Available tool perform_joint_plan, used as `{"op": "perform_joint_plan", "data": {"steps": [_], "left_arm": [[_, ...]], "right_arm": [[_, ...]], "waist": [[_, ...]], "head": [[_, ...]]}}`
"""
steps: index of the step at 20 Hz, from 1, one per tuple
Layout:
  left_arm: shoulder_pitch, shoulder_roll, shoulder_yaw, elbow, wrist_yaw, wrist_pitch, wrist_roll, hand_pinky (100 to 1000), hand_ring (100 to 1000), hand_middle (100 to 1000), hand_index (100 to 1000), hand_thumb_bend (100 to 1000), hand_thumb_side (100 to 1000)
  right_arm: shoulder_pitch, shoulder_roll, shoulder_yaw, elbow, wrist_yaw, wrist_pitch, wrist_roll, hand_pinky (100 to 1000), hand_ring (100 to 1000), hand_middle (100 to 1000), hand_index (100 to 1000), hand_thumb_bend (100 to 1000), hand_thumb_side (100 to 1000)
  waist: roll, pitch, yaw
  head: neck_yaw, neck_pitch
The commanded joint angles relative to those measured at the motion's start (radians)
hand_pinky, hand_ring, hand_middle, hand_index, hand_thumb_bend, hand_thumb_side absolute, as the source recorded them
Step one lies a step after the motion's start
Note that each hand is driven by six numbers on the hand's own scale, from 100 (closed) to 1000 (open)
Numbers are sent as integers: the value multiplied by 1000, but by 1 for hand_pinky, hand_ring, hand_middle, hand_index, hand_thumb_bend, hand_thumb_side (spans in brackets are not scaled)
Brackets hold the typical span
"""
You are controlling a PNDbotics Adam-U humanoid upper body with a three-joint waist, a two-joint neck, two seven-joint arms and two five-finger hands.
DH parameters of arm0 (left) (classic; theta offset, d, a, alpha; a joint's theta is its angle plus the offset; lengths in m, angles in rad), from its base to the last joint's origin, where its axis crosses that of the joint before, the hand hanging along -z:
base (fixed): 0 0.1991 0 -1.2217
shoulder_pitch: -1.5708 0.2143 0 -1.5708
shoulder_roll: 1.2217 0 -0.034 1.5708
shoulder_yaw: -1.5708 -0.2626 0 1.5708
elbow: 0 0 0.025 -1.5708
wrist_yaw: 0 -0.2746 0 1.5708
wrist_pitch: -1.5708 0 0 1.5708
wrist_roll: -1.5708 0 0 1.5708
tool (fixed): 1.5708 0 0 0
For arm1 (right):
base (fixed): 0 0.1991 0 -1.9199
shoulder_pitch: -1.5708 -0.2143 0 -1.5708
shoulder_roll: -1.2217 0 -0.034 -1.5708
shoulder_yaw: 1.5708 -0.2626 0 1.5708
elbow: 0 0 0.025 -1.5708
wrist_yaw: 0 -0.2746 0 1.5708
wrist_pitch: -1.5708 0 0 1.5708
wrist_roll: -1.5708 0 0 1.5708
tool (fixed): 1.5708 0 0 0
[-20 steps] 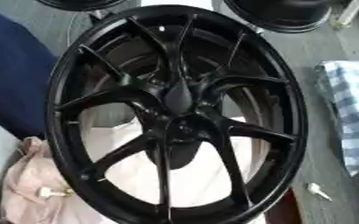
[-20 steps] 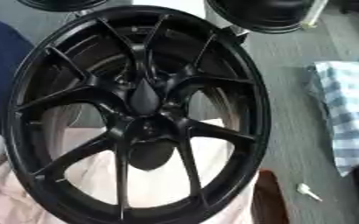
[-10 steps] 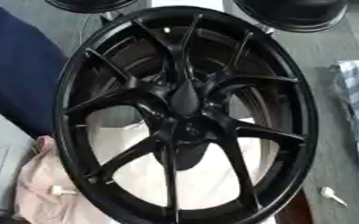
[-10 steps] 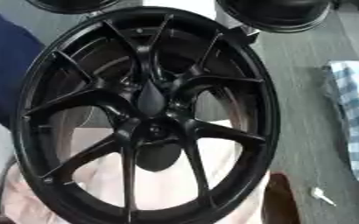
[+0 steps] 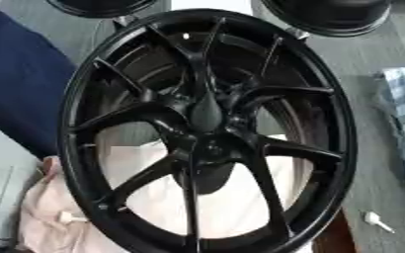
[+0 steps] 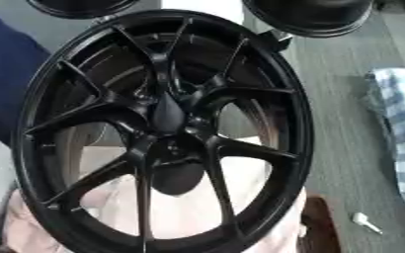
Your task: Pull the pin out of the wheel hub.
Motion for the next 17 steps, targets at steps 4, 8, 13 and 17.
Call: {"op": "perform_joint_plan", "data": {"steps": [4,8,13,17], "left_arm": [[-10,12,2,-16,1,-2,-6,737,579,461,660,111,744],[-14,8,-5,-16,2,-2,-12,738,579,461,660,113,744],[-21,0,-12,-17,4,-4,-19,738,579,461,660,115,743],[-25,-6,-16,-19,3,-12,-20,738,579,461,660,118,738]], "right_arm": [[-37,-14,-13,-75,-67,-41,-105,801,698,550,729,536,257],[-72,-23,18,-117,-108,-87,-172,800,693,548,728,558,302],[-205,12,93,-190,-97,-139,-175,799,691,545,724,580,235],[-307,50,130,-208,-51,-167,-129,799,678,530,698,554,200]], "waist": [[1,-27,3],[2,-31,13],[2,-31,22],[4,-30,26]], "head": [[-2,-13],[-11,-16],[-18,-24],[-19,-27]]}}
